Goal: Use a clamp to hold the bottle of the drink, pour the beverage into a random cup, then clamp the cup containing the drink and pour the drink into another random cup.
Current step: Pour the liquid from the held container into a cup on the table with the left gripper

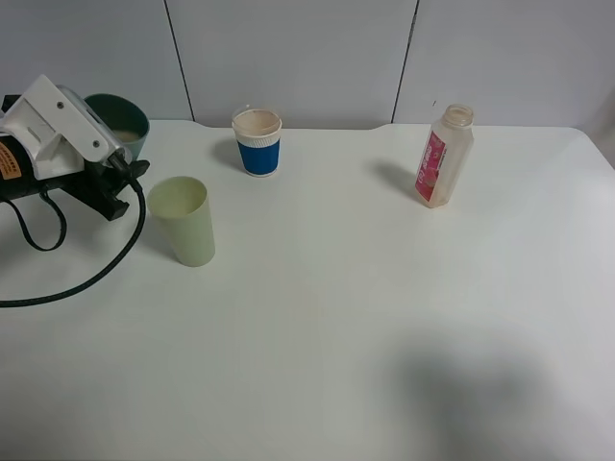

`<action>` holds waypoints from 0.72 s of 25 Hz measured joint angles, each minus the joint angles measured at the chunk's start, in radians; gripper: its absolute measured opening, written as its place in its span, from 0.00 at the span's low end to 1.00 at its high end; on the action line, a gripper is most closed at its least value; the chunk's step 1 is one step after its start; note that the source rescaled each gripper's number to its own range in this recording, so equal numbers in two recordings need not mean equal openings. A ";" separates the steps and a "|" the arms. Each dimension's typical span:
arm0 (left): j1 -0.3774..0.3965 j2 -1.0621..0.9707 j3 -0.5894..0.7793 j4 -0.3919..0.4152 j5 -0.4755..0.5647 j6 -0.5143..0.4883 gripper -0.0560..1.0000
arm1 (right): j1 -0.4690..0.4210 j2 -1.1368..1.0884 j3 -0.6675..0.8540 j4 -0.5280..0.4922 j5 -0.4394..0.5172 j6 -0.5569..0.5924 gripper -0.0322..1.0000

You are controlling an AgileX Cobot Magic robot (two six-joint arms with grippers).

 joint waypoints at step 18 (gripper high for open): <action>0.000 -0.001 0.023 0.003 -0.035 0.101 0.06 | 0.000 0.000 0.000 0.000 0.000 0.000 1.00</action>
